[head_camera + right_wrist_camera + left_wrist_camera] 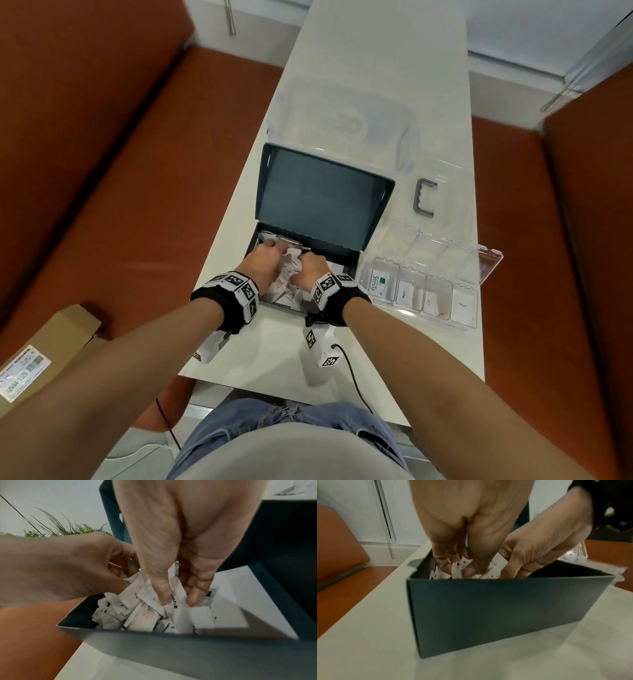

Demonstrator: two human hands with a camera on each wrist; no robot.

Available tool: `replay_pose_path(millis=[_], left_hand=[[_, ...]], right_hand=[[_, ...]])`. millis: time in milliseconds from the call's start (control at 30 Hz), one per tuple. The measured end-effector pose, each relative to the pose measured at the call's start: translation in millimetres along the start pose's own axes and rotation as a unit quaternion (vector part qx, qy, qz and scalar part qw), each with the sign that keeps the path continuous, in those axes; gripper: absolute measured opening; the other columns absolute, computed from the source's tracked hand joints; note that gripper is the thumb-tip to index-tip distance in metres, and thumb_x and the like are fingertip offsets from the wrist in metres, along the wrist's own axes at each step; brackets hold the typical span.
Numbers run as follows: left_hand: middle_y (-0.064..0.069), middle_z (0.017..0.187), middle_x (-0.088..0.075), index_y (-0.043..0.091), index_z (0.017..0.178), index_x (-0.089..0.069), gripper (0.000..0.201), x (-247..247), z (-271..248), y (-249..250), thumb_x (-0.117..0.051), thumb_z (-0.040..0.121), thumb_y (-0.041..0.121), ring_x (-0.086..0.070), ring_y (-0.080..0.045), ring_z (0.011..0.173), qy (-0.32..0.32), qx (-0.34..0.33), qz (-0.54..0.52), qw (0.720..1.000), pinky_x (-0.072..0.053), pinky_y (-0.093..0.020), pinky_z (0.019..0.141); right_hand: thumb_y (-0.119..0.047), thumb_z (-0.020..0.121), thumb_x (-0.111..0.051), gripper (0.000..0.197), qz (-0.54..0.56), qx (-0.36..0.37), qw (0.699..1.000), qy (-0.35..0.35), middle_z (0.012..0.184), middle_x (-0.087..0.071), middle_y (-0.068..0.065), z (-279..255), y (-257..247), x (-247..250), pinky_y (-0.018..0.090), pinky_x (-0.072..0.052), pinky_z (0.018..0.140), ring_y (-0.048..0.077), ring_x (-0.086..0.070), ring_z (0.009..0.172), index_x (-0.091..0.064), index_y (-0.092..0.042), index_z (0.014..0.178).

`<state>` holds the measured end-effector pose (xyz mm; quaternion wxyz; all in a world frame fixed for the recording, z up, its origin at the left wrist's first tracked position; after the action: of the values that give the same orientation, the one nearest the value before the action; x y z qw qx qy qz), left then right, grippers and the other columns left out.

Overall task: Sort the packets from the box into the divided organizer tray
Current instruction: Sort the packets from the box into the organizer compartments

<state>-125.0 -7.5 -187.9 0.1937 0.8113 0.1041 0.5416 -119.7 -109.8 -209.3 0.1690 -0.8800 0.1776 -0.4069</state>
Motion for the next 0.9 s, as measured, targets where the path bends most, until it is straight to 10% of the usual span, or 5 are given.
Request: replay_pose_path(millis=[167, 400, 667, 900], left_hand=[[-0.016, 0.118, -0.054, 0.005, 0.118, -0.057, 0.04, 9.4, -3.4, 6.5, -0.055, 0.081, -0.01, -0.055, -0.032, 0.104, 0.033, -0.016, -0.044, 0.998, -0.042, -0.031, 0.084], [0.005, 0.094, -0.065, 0.018, 0.103, -0.068, 0.033, 44.5, -14.8, 12.1, -0.066, 0.079, -0.004, -0.059, -0.008, 0.077, 0.093, 0.0, -0.204, 0.974, -0.042, -0.012, 0.066], [0.0, 0.094, -0.07, 0.01, 0.112, -0.064, 0.039, 64.9, -23.2, 52.9, -0.073, 0.078, -0.007, -0.066, -0.007, 0.082, 0.064, -0.043, -0.442, 0.893, -0.052, -0.016, 0.074], [-0.003, 0.114, -0.066, 0.017, 0.125, -0.057, 0.041, 54.2, -23.5, 77.3, -0.07, 0.088, 0.027, -0.067, -0.006, 0.091, 0.036, 0.035, -0.525, 0.85, -0.054, -0.02, 0.071]], right_hand=[[-0.004, 0.079, -0.071, 0.037, -0.001, 0.011, 1.0, -0.007, 0.111, -0.064, 0.016, -8.1, 11.4, 13.5, 0.031, -0.051, 0.083, 0.027, -0.062, 0.101, -0.061, 0.002, 0.114], [-0.009, 0.086, -0.064, 0.026, 0.129, 0.064, 0.988, 0.062, 0.104, -0.069, 0.01, -26.2, 25.6, 63.3, 0.027, -0.05, 0.092, 0.022, -0.065, 0.095, -0.064, -0.009, 0.113], [-0.019, 0.097, -0.055, 0.028, 0.404, 0.114, 0.907, 0.005, 0.091, -0.068, 0.013, -73.3, 16.2, 90.4, 0.036, -0.06, 0.072, 0.022, -0.068, 0.076, -0.059, -0.003, 0.119], [-0.007, 0.093, -0.06, 0.019, 0.479, 0.145, 0.863, 0.069, 0.089, -0.067, 0.016, -90.8, 27.2, 114.9, 0.033, -0.06, 0.071, 0.022, -0.068, 0.075, -0.06, 0.006, 0.107]])
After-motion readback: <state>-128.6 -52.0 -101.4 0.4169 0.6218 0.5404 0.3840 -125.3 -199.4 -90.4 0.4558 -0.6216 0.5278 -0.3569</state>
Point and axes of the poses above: each hand's wrist, its own z-axis towards the middle knuckle, its own x-axis out of the back of the hand, y = z × x, the point moved 6 cm from there along z, towards the middle knuckle
